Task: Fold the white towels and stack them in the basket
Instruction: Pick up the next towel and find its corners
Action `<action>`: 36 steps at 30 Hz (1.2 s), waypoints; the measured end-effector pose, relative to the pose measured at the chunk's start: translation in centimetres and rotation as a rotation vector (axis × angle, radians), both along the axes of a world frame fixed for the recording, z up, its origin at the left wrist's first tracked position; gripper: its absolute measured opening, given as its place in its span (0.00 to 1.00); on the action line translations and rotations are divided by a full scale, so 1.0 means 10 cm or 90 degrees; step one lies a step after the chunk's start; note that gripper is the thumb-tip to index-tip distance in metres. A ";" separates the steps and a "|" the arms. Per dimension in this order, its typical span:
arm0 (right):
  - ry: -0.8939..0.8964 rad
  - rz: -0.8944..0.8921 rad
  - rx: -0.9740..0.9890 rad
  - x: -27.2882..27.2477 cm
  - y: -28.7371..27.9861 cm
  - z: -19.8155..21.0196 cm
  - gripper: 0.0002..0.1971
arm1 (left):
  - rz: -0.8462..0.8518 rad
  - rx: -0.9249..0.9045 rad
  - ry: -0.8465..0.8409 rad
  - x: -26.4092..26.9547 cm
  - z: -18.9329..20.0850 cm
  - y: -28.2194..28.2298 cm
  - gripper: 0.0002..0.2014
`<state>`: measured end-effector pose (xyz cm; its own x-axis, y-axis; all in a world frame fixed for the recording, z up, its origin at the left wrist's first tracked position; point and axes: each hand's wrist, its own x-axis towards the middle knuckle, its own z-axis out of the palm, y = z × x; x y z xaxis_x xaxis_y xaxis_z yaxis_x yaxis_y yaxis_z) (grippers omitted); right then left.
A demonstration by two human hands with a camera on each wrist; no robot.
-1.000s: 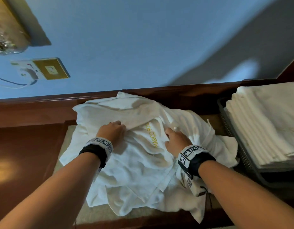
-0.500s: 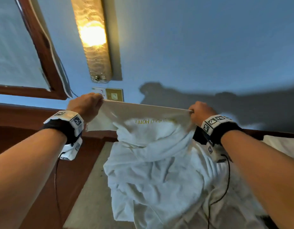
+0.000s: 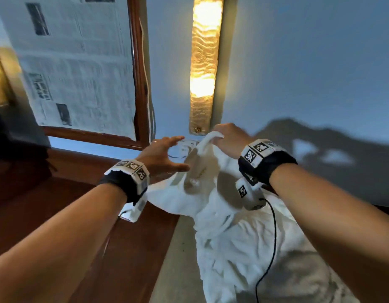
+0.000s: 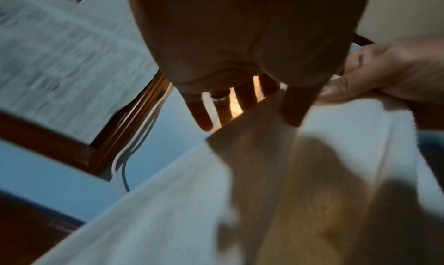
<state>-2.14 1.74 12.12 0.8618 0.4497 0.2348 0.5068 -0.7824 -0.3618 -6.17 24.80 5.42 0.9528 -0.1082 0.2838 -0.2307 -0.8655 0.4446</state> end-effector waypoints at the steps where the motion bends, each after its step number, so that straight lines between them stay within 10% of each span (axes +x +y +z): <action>1: 0.000 0.026 -0.024 -0.09 0.16 0.00 0.08 | -0.045 -0.081 -0.002 0.01 -0.07 -0.11 0.33; 4: -0.045 0.034 -0.101 -0.21 0.36 -0.08 0.05 | -0.058 -0.254 -0.076 0.01 -0.23 -0.14 0.08; 9: 0.030 -0.062 -0.216 -0.19 0.32 -0.33 0.24 | -0.081 -0.181 -0.025 -0.11 -0.10 0.31 0.05; 13: -0.044 -0.160 -0.218 -0.09 0.35 -0.57 0.18 | -0.048 -0.133 -0.071 -0.25 0.08 0.67 0.04; 21: -0.019 -0.158 0.251 0.09 0.69 -0.58 0.08 | 0.143 -0.084 -0.014 -0.38 -0.06 1.35 0.05; 23: -0.038 -0.076 0.280 0.09 0.96 -0.48 0.09 | 0.118 -0.112 0.041 -0.33 -0.13 1.31 0.12; 26: -0.057 0.098 0.198 0.06 1.31 -0.38 0.17 | 0.001 -0.281 0.133 -0.17 -0.21 1.11 0.49; 31: -0.066 0.131 0.114 0.15 1.48 -0.43 0.15 | -0.031 -0.366 0.008 -0.04 -0.08 0.92 0.08; 36: -0.031 0.090 0.109 0.31 1.42 -0.54 0.07 | 0.008 -0.293 -0.052 0.08 -0.01 0.95 0.10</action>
